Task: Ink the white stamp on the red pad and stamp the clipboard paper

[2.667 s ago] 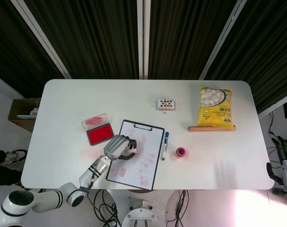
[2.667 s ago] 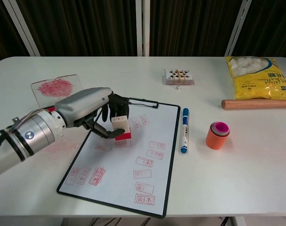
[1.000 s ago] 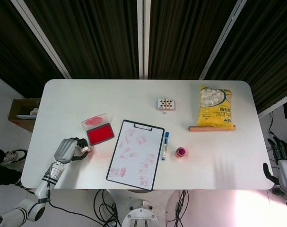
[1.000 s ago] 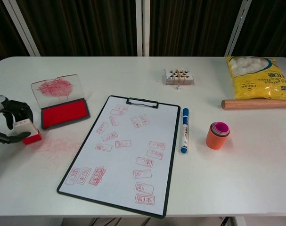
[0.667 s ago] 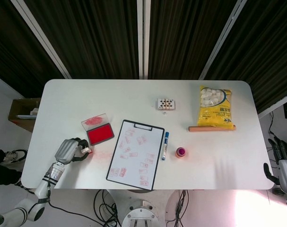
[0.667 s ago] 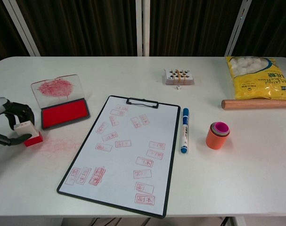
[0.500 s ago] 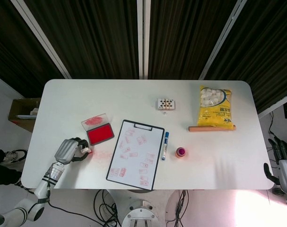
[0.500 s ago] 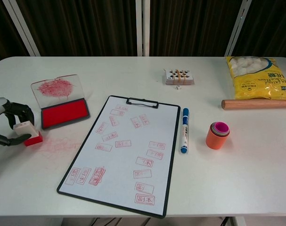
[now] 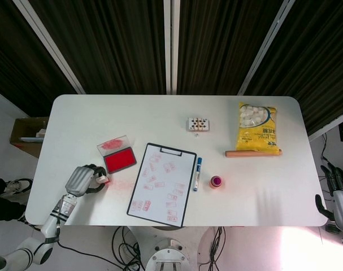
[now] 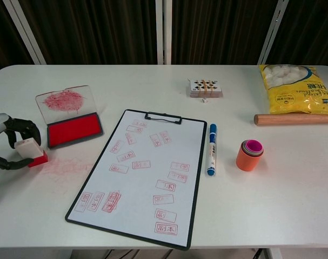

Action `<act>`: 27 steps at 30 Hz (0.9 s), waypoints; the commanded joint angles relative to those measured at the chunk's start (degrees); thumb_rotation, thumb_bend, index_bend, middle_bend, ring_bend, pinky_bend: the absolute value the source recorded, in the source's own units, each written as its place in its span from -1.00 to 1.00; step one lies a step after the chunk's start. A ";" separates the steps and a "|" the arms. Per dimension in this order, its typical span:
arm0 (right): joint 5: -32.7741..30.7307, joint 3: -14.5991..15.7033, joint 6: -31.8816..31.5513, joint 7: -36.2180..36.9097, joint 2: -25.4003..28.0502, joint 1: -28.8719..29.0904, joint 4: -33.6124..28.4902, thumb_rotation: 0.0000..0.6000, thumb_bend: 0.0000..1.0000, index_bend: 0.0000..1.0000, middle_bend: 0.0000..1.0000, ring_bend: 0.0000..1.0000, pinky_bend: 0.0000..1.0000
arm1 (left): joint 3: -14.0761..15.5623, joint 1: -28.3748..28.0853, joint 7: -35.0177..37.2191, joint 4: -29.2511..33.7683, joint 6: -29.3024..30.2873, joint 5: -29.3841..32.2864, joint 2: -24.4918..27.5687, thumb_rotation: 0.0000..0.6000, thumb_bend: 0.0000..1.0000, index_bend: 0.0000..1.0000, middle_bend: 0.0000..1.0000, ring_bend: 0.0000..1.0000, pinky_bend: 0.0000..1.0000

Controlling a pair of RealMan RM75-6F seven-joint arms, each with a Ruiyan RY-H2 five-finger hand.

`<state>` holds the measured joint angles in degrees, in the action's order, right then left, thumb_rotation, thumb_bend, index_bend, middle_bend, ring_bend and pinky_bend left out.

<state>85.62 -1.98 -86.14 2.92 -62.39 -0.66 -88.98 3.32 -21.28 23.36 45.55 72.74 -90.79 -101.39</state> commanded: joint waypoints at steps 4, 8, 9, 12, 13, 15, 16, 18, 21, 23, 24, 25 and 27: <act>0.02 -0.07 -0.16 0.05 0.17 -0.03 -0.17 1.00 -0.20 -1.00 -1.00 -1.00 -1.00 | -0.61 0.11 0.31 1.62 0.65 0.28 0.93 1.00 -0.55 -0.12 -0.02 -0.23 -0.02; -0.02 -0.19 -0.46 0.35 0.38 -0.15 -0.25 1.00 -0.20 -1.00 -1.00 -1.00 -1.00 | -1.02 0.48 0.36 7.04 2.59 0.04 4.45 1.00 -0.59 -0.13 -0.08 -0.24 -0.03; -0.04 -0.22 -0.53 0.45 0.43 -0.17 -0.24 1.00 -0.20 -1.00 -1.00 -1.00 -1.00 | -1.05 0.62 0.01 8.62 3.17 -0.10 5.56 1.00 -0.60 -0.13 -0.09 -0.25 -0.05; -0.24 -0.41 -0.72 0.90 0.55 -0.26 -0.12 1.00 -0.20 -1.00 -1.00 -1.00 -1.00 | -1.40 1.35 -1.75 15.20 6.31 -0.82 10.57 1.00 -0.69 -0.15 -0.11 -0.27 -0.10; -0.29 -0.46 -0.76 1.11 0.56 -0.28 -0.05 1.00 -0.20 -1.00 -1.00 -1.00 -1.00 | -1.66 1.74 -2.96 17.93 7.59 -0.95 12.78 1.00 -0.72 -0.16 -0.12 -0.28 -0.12; -0.20 -0.50 -0.95 1.44 0.51 -0.32 0.11 1.00 -0.20 -1.00 -1.00 -1.00 -1.00 | -2.19 2.42 -5.10 21.83 9.13 -0.67 16.19 0.84 -0.75 -0.20 -0.17 -0.35 -0.18; -0.02 -0.51 -1.17 1.65 0.41 -0.37 0.34 1.00 -0.20 -1.00 -1.00 -1.00 -1.00 | -2.42 2.86 -6.97 24.42 9.45 -0.15 18.79 0.54 -0.76 -0.26 -0.23 -0.42 -0.25; 0.56 -0.48 -1.66 1.79 0.22 -0.40 1.00 1.00 -0.20 -1.00 -1.00 -1.00 -1.00 | -3.03 3.57 -11.52 27.81 9.43 1.46 22.69 -0.45 -0.78 -0.43 -0.45 -0.67 -0.42; 1.98 -0.46 -3.15 0.98 -0.37 -0.51 2.98 1.00 -0.23 -1.00 -1.00 -1.00 -1.00 | -3.81 5.63 -18.41 31.97 10.97 3.88 27.87 -1.00 -0.78 -0.59 -0.70 -0.90 -0.53; 2.47 -0.44 -3.85 1.15 -0.58 -0.66 3.76 1.00 -0.25 -1.00 -1.00 -1.00 -1.00 | -3.28 6.89 -20.93 34.00 10.80 5.06 30.74 -1.00 -0.78 -0.64 -0.76 -0.93 -0.57; 2.57 -0.43 -4.06 1.35 -0.62 -0.74 4.05 1.00 -0.26 -1.00 -1.00 -1.00 -1.00 | -3.05 7.43 -22.17 34.91 10.78 5.52 31.97 -1.00 -0.78 -0.66 -0.77 -0.93 -0.58; 2.56 -0.42 -4.18 1.64 -0.62 -0.83 4.36 1.00 -0.27 -1.00 -1.00 -1.00 -1.00 | -2.60 8.19 -23.50 36.08 10.79 5.96 33.52 -1.00 -0.78 -0.67 -0.77 -0.93 -0.58; 2.33 -0.42 -4.04 1.85 -0.60 -0.89 4.72 1.00 -0.27 -1.00 -1.00 -1.00 -1.00 | -2.11 9.11 -24.01 37.75 10.89 6.28 35.17 -1.00 -0.78 -0.69 -0.77 -0.93 -0.58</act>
<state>88.00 -2.41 -90.20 4.72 -62.97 -1.50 -84.34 0.73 -13.81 0.79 81.13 83.08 -85.79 -68.33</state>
